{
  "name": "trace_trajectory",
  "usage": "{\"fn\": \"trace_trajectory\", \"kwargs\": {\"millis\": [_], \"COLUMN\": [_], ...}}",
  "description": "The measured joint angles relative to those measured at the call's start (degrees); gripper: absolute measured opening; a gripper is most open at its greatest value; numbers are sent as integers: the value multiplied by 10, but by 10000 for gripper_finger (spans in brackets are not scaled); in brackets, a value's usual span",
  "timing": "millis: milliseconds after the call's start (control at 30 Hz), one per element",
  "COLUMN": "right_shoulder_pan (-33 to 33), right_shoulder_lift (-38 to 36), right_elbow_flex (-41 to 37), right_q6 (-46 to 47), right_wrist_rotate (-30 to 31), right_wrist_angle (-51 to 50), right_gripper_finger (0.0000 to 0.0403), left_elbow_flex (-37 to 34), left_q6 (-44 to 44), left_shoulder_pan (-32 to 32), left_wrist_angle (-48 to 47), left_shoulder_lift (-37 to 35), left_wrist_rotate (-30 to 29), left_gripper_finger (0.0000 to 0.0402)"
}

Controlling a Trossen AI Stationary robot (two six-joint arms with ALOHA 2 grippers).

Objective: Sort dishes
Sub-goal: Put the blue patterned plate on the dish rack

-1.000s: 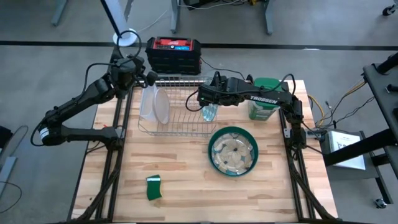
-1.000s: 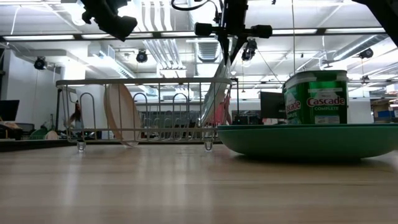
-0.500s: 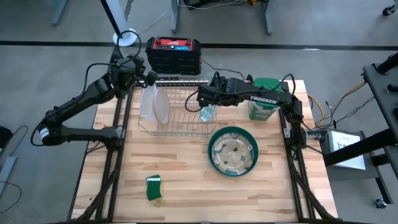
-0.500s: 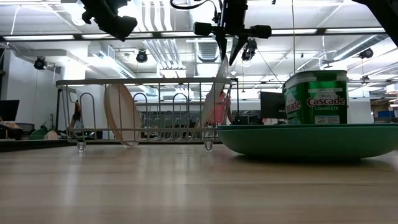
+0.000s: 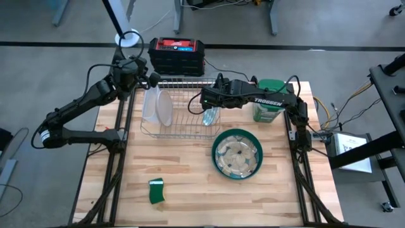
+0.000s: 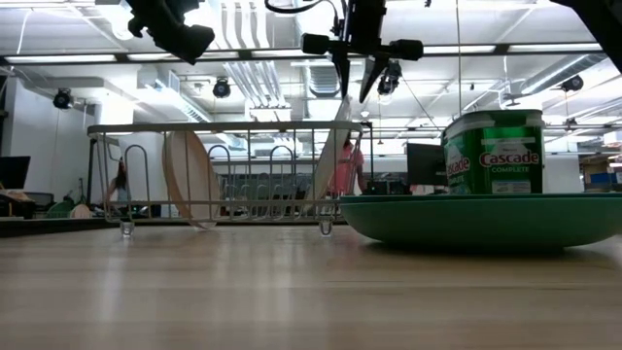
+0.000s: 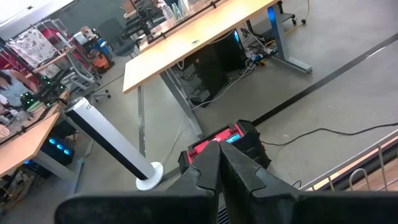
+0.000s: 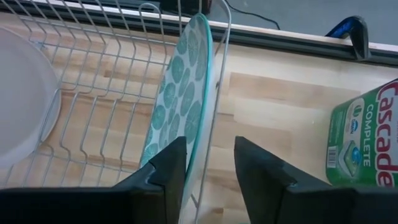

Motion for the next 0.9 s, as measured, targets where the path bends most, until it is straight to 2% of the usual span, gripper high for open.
{"fn": "trace_trajectory", "kwargs": {"millis": [500,900], "right_shoulder_pan": [0,4], "right_shoulder_lift": [-1,-5], "right_elbow_flex": [0,1], "right_q6": [1,-5], "right_wrist_rotate": [-43,-89], "right_wrist_angle": [-19,-31], "right_gripper_finger": [177,193], "left_elbow_flex": [0,0], "left_q6": [0,1], "left_shoulder_pan": [0,0], "left_wrist_angle": [0,-1], "left_shoulder_lift": [0,0], "left_wrist_rotate": [0,0], "left_gripper_finger": [0,0]}}
